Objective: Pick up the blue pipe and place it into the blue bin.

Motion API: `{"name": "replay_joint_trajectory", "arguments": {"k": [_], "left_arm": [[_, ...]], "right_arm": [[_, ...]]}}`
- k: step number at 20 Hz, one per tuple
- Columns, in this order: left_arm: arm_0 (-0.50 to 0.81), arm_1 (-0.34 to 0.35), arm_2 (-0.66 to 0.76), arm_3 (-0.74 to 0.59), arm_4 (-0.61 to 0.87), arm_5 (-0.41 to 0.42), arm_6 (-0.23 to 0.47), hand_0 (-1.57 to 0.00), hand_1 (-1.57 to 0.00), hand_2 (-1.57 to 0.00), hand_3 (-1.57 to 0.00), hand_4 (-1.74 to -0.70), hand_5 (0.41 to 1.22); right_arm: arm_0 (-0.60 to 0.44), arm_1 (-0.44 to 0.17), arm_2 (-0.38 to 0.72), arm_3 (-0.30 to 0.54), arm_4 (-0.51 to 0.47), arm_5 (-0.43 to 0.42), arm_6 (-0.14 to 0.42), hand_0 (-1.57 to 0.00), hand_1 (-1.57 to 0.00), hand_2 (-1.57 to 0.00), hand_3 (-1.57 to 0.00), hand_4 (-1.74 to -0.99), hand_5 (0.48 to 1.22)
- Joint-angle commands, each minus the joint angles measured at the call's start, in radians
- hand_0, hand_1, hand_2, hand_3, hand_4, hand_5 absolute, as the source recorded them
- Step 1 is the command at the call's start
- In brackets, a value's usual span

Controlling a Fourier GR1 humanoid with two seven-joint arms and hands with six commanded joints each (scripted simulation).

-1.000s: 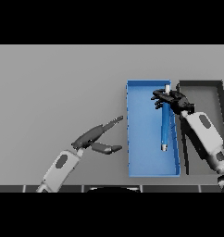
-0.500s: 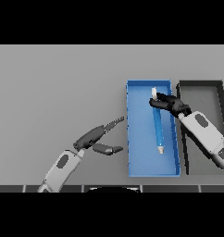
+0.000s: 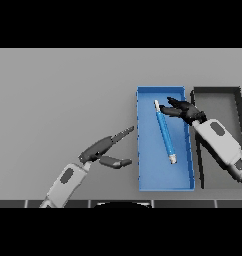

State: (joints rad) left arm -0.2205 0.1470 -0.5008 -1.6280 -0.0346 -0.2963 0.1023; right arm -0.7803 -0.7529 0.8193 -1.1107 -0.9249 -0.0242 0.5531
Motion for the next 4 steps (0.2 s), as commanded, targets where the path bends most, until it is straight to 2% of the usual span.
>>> {"name": "replay_joint_trajectory", "arguments": {"k": [1,4], "left_arm": [[0.002,0.000,-0.001,0.003,-0.002,0.001,0.010,0.00,0.00,0.00,0.00,-0.89,0.479],[0.023,0.005,-0.012,-0.017,-0.006,0.000,-0.005,0.00,0.00,0.00,0.00,-0.89,0.480]], "right_arm": [[-0.005,0.008,0.003,0.006,0.004,0.003,-0.001,-0.21,-0.10,-0.02,0.00,-1.152,0.802],[0.000,0.002,0.009,-0.009,0.008,0.002,0.002,-0.21,-0.10,-0.02,0.00,-1.152,0.798]]}}
